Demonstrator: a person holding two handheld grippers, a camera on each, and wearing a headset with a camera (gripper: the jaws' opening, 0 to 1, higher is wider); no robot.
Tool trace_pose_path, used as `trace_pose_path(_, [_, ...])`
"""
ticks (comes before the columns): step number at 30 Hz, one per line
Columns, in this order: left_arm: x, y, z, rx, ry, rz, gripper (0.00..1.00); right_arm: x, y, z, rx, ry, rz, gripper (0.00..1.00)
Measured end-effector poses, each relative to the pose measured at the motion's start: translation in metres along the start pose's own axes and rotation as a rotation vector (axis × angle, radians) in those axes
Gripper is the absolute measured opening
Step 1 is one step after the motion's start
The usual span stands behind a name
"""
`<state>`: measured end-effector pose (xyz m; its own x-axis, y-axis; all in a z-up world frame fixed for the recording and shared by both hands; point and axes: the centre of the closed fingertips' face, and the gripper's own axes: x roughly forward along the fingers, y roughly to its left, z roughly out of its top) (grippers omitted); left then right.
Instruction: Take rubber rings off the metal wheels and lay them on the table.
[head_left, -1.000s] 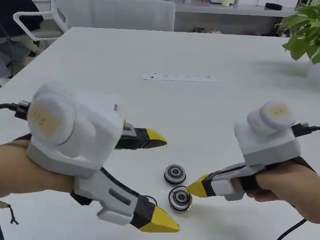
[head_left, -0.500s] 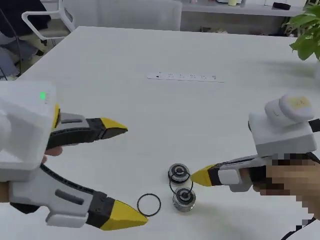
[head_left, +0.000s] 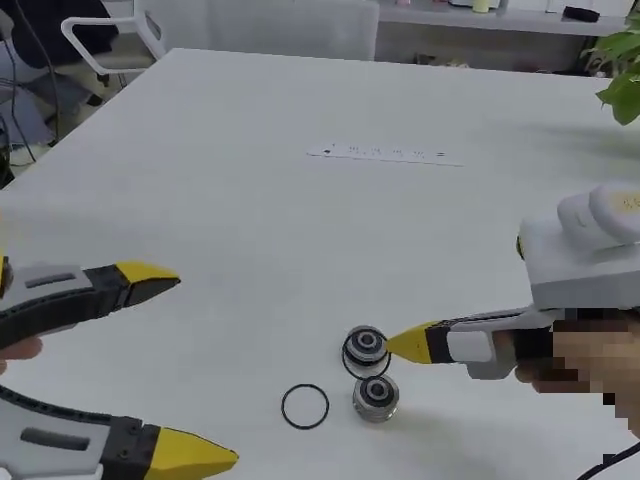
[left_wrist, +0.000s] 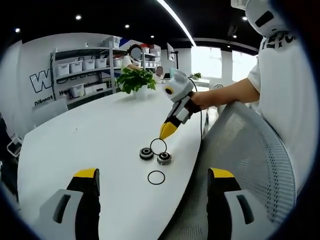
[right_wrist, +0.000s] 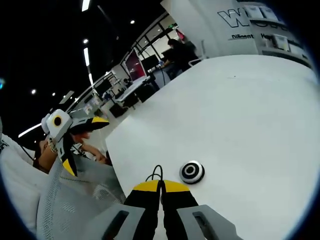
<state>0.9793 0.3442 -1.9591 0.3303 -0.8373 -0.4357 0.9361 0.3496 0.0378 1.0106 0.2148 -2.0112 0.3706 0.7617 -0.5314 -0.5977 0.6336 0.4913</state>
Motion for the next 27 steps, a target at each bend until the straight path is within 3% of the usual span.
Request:
trace_pose_path(8, [0.0,0.0,-0.01,-0.05,-0.001,0.024,0.88,0.003,0.01,0.002,-0.02,-0.002,0.021,0.0])
trace_pose_path(14, [0.005,-0.003,-0.023,-0.039,0.054,0.024,0.89,0.005,0.015,0.003,-0.029,-0.003,0.034,0.0])
trace_pose_path(18, [0.007,-0.007,-0.025,-0.072,0.055,0.007,0.89,0.008,0.018,0.001,-0.038,0.008,0.043,0.0])
trace_pose_path(27, [0.008,-0.006,-0.025,-0.09,0.043,0.011,0.9,0.017,0.018,-0.006,-0.081,0.031,0.037,0.0])
